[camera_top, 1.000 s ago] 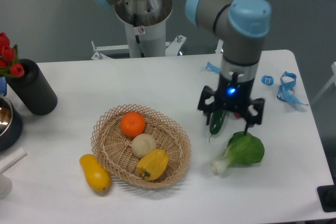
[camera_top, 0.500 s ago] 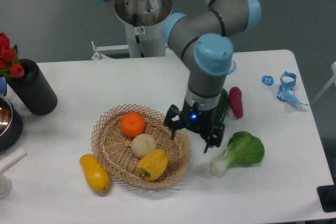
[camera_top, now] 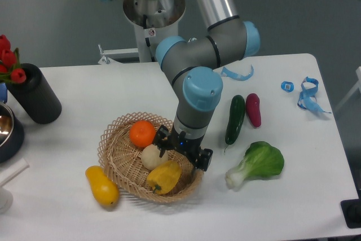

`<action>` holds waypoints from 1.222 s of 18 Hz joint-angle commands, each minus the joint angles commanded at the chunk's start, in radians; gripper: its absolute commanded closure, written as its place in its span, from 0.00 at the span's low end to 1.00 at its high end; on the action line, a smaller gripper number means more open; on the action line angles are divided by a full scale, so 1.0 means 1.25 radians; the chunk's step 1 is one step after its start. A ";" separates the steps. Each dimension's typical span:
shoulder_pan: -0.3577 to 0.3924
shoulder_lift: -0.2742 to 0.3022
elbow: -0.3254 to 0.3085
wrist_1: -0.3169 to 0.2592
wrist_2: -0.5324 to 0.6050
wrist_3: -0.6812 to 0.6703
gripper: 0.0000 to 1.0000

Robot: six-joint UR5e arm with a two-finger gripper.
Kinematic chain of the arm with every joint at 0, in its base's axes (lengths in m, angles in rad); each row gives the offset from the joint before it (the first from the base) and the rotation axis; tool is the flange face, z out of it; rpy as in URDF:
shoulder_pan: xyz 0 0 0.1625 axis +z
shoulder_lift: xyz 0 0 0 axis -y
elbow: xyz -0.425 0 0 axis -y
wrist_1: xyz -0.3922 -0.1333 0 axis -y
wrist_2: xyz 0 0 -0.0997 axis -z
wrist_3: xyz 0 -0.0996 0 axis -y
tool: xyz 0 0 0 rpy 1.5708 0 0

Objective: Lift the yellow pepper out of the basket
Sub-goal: 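Move the open gripper over the basket toward the yellow bell pepper, then lower the gripper onto the yellow bell pepper and close on it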

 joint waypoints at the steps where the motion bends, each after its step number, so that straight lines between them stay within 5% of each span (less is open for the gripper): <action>1: 0.000 -0.005 0.000 0.005 0.000 -0.001 0.00; 22: -0.020 -0.041 0.001 0.007 0.002 0.000 0.00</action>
